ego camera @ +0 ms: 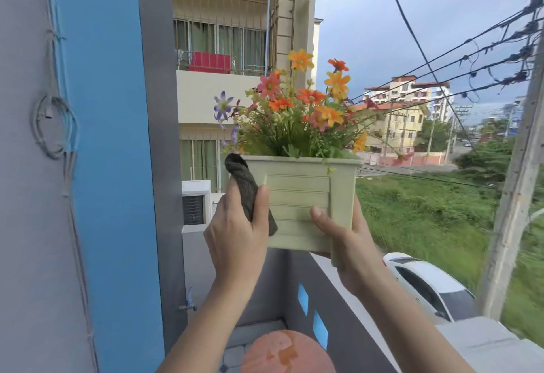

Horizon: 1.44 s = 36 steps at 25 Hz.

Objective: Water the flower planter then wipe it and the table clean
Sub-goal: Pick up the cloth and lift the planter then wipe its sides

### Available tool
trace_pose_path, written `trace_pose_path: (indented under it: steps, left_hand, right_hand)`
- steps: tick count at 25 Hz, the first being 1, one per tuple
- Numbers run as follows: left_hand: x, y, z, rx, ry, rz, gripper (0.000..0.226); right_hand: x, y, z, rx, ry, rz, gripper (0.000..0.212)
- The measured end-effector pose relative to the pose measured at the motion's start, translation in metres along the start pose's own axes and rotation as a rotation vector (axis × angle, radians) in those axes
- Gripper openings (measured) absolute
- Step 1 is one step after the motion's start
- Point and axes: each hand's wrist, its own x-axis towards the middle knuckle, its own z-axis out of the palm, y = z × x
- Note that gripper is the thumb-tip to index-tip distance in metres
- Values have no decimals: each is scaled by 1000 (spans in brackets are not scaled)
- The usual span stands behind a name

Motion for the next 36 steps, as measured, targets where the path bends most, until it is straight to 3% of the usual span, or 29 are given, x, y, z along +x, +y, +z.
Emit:
trace_pose_path:
  steps: [3,6,9,11,13,15,17,20,23,26,30,33,36]
  left_hand:
    - [-4,8,-3,-77,-31,103,66]
    - [-5,4,-2,-89,-99,124,58]
    - [-30,1,-4,-28,-171,198,55]
    - [-41,3,-7,-10,-190,234,54]
    - [-24,8,-7,-75,-132,186,54]
    - [1,13,-3,-185,-107,50,52]
    - [4,15,0,-357,-181,-53,45]
    - [-28,9,-2,-480,-292,-72,26]
    - [-30,0,6,-451,-311,-7,44]
    - [6,-1,15,-315,-248,59,39]
    - [9,-13,31,-354,-301,-174,34]
    - [-5,-10,24,-481,-265,-37,36]
    - [6,0,18,-455,-236,189,36]
  right_hand:
    - [4,1,-6,26,16,-9,76]
    - [6,3,-10,37,80,-66,98]
    - [7,-1,-18,76,110,-124,81]
    - [6,-2,-24,76,94,-134,81]
    - [5,0,-27,34,58,-107,90]
    - [4,4,-31,65,43,-68,86]
    - [4,3,-35,125,44,-55,72]
    - [10,-5,-43,179,61,-22,42]
    - [12,-5,-51,177,66,27,67]
    - [10,-3,-52,208,60,55,49]
    - [11,-8,-50,249,35,48,39]
    - [15,-10,-52,217,44,29,36]
    - [15,-7,-52,220,28,31,34]
